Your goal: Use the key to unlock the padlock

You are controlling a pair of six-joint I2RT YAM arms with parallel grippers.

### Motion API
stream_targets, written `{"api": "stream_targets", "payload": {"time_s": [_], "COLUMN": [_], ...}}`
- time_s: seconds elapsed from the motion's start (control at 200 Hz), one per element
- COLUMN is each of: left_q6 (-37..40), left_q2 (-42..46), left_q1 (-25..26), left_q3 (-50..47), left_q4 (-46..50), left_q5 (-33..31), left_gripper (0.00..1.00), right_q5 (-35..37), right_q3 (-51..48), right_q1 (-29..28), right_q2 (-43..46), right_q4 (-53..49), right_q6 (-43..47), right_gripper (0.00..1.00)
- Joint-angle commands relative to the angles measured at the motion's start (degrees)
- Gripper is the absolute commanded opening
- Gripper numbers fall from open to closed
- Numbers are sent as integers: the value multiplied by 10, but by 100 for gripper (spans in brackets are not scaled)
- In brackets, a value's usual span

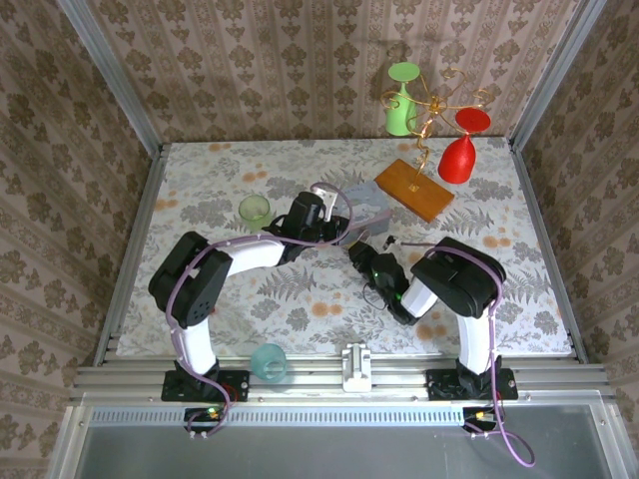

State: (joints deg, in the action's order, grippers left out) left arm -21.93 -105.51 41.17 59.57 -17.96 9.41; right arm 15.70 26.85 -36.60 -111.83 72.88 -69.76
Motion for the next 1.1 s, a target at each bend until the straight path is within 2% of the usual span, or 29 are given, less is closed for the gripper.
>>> {"api": "stream_targets", "payload": {"time_s": [0.0,0.115,0.305,0.44,0.59,0.67,0.77,0.945,1.095], "left_q6": [-25,-25,-24,-20,-21,-20,-14,10,23], "left_q2": [-47,-52,-37,-26,-29,-24,5,87,82], "left_q1": [-4,-8,-9,-15,-20,-21,-21,-20,-8], "left_q3": [-52,-56,-66,-72,-72,-69,-54,7,88], "left_q4": [159,155,155,159,154,156,179,243,245], "left_q5": [11,12,10,7,12,13,15,11,22], "left_gripper": [27,27,26,25,25,25,25,27,29], "right_q5": [-19,-48,-109,-152,-173,-223,-240,-224,-221], "right_q3": [9,1,-22,-12,24,49,41,-2,-3], "right_q1": [21,40,107,146,149,142,123,122,130], "right_q2": [48,55,49,83,102,83,76,89,98], "right_q4": [26,21,12,-73,-175,-186,-198,-192,-203], "right_q6": [61,54,34,63,90,88,83,93,106], "right_gripper": [0,0,0,0,0,0,0,0,0]}}
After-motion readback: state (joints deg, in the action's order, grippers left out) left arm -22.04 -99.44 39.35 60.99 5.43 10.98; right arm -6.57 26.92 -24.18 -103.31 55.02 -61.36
